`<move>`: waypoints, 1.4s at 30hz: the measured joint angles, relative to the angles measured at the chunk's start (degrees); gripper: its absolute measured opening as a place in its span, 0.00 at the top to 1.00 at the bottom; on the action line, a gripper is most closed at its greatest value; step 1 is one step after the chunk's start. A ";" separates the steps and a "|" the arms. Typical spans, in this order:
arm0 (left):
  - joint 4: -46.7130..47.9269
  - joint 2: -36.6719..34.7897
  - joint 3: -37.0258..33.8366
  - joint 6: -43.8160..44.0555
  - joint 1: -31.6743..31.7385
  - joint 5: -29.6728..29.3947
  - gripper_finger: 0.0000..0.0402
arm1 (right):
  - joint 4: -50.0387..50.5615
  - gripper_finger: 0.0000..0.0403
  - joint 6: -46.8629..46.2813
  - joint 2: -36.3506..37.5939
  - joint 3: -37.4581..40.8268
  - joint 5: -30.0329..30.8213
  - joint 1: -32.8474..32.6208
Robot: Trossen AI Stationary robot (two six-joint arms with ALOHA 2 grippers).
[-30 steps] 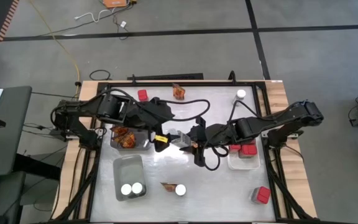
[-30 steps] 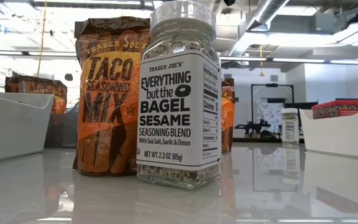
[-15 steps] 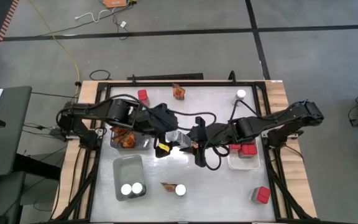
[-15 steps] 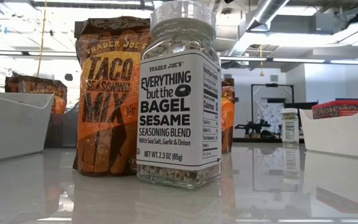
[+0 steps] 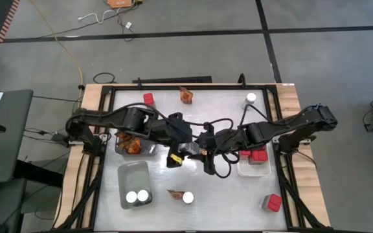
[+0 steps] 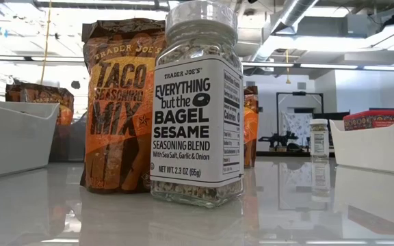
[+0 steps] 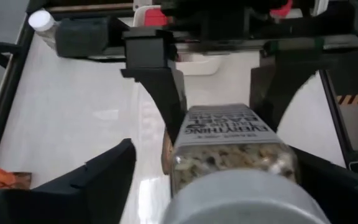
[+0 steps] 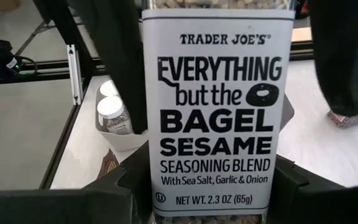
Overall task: Sort spices by type
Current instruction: Adjust the white spice bottle inside the gray bin
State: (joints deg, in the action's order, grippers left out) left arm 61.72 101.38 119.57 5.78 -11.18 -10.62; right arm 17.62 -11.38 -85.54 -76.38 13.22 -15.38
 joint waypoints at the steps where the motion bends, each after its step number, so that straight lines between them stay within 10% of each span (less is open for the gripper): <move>1: 0.04 0.00 0.00 0.00 0.00 0.12 0.23 | 0.12 0.46 -0.03 0.00 0.00 0.10 0.00; 8: 0.85 -0.02 0.00 0.24 0.00 0.34 0.52 | 0.12 0.46 0.52 -0.04 0.04 0.41 0.09; 33: 2.46 -0.83 0.02 9.89 0.64 2.11 0.52 | 0.79 0.34 -5.32 0.11 0.02 -1.62 0.42; 42: 7.70 -4.97 0.02 23.55 1.59 -0.51 0.52 | 6.78 0.07 -7.28 0.15 0.04 -2.24 1.11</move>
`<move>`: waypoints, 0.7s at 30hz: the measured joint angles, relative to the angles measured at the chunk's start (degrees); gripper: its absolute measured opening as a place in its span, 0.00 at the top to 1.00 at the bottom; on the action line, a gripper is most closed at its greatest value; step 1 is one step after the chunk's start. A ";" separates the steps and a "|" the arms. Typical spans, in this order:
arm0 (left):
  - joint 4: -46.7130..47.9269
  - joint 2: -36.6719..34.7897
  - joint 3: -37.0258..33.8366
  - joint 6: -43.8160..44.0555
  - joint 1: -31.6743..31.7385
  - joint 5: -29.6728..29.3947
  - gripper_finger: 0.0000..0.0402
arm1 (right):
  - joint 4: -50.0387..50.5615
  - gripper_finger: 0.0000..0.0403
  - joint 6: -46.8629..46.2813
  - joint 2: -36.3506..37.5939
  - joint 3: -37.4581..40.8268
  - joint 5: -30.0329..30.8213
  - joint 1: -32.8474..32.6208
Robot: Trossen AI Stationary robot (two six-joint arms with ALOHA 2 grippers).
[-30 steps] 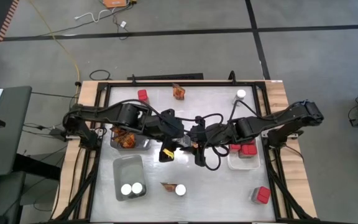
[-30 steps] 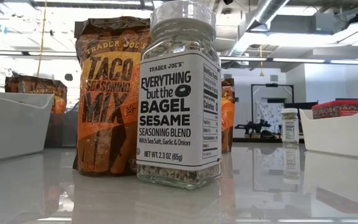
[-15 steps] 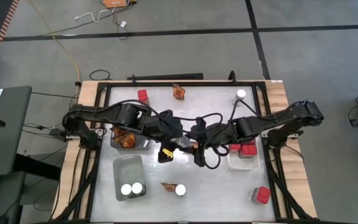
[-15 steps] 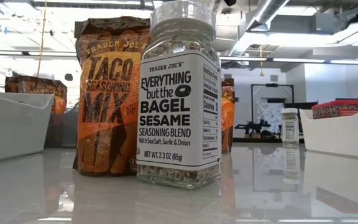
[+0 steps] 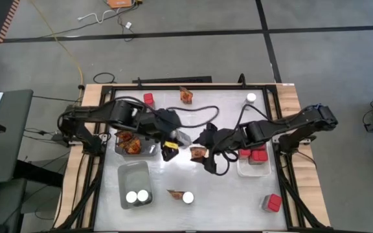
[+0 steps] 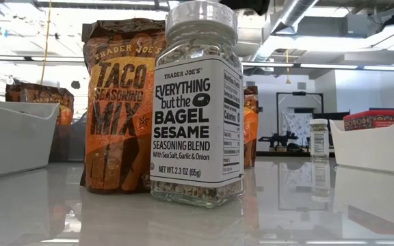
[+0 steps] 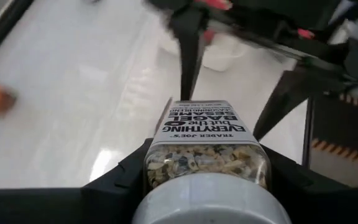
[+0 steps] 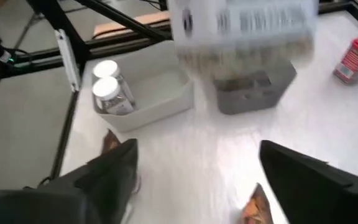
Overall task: Sort spices by type
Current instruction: Adjust the white spice bottle inside the gray bin
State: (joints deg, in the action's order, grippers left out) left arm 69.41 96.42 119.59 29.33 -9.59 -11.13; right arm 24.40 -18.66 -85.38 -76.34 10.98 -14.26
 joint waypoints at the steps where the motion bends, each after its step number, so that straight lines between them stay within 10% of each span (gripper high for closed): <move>1: 1.69 -0.59 0.00 3.04 0.32 -0.34 0.52 | 0.73 0.04 0.00 0.00 0.00 0.02 0.04; 13: 19.88 -12.07 -4.39 37.51 -9.12 -7.04 0.52 | 6.27 0.11 -6.01 0.00 0.00 0.26 0.04; 21: 20.28 -22.09 -27.99 71.08 -25.13 -13.27 0.52 | 11.16 0.11 -5.92 -0.07 0.00 0.28 -1.60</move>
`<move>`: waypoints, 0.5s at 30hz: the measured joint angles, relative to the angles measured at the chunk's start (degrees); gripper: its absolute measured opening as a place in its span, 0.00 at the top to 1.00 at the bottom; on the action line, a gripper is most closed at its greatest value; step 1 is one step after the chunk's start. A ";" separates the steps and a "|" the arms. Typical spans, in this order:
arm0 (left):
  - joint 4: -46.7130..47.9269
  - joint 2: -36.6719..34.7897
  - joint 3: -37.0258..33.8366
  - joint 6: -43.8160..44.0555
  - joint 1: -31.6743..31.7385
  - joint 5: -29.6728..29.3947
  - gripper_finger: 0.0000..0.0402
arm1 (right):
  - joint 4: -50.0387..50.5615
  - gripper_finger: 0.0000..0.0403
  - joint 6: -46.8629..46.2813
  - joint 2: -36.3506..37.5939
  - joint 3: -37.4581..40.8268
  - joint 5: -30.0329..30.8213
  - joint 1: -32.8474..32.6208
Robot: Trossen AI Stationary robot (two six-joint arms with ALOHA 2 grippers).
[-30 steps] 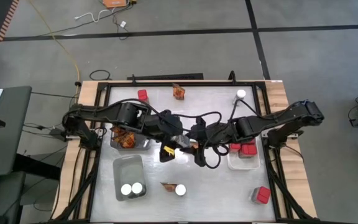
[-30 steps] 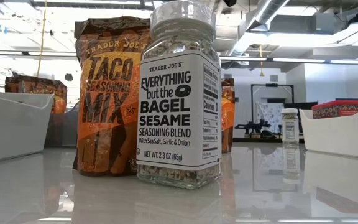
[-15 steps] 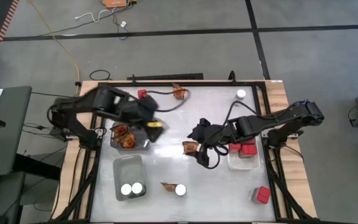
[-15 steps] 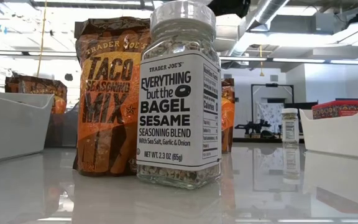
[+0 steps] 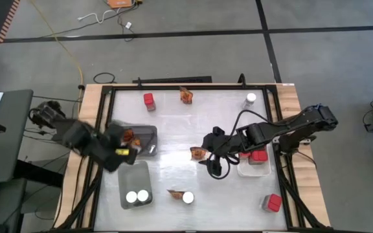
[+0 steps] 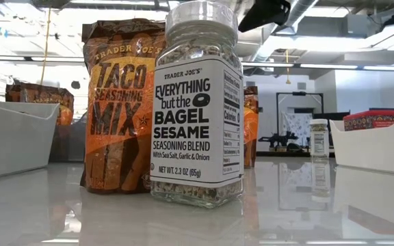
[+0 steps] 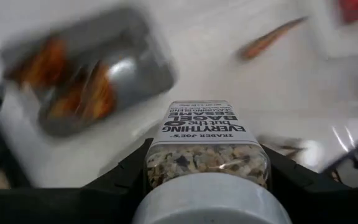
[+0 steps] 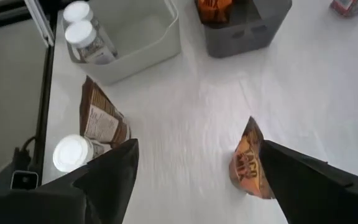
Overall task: Sort spices by type
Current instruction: Adjust the white spice bottle inside the gray bin
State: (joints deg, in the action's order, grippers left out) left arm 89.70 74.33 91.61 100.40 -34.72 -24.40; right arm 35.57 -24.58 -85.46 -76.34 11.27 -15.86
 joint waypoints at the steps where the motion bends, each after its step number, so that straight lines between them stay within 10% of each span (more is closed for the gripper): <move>1: -0.50 -0.99 -3.49 5.10 -1.97 0.40 0.52 | 0.25 0.11 0.00 -0.01 0.00 0.00 -0.08; 7: -13.09 -3.75 -20.35 26.84 -8.72 1.38 0.52 | 0.14 0.11 1.07 -0.01 0.00 0.05 -0.21; 15: -25.27 -3.81 -31.47 32.17 -8.28 5.58 0.52 | 0.00 0.11 1.25 -0.01 0.00 0.15 0.48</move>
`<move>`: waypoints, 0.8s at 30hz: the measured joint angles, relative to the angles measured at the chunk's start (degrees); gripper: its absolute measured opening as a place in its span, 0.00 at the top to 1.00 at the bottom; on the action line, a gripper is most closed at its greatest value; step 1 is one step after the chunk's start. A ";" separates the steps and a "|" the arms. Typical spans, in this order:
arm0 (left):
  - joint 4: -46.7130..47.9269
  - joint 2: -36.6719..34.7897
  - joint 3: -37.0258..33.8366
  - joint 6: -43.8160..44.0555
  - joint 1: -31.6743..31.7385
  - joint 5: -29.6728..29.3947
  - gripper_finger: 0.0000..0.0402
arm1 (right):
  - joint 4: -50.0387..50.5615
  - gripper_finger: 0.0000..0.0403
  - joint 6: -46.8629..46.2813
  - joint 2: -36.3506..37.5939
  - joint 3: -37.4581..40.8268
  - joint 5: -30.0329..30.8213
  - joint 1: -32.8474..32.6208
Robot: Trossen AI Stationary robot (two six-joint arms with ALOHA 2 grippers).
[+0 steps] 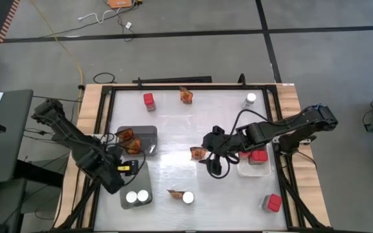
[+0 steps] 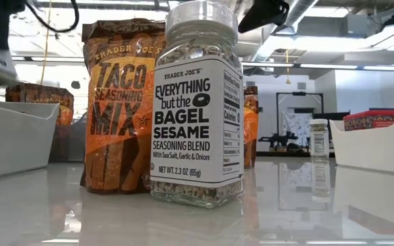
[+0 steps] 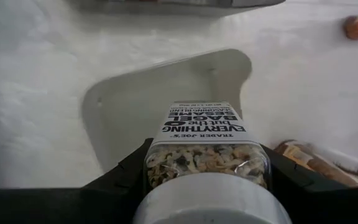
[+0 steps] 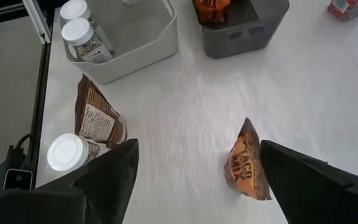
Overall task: Sort spices by type
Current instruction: Adjust the white spice bottle inside the gray bin
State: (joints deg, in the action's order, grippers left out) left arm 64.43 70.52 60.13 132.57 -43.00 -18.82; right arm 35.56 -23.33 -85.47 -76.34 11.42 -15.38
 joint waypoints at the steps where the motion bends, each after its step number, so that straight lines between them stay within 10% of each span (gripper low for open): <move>1: -1.45 -0.04 -0.92 0.08 0.56 0.58 0.52 | -0.02 0.11 0.00 -0.01 0.00 0.00 0.19; 24: -12.34 6.29 -10.92 -0.68 6.99 12.61 0.49 | -0.01 0.11 0.79 -0.02 0.02 0.46 2.45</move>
State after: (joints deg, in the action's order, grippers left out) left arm 52.09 76.81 49.21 131.89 -36.01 -6.21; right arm 35.55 -22.54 -85.49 -76.31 11.88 -12.93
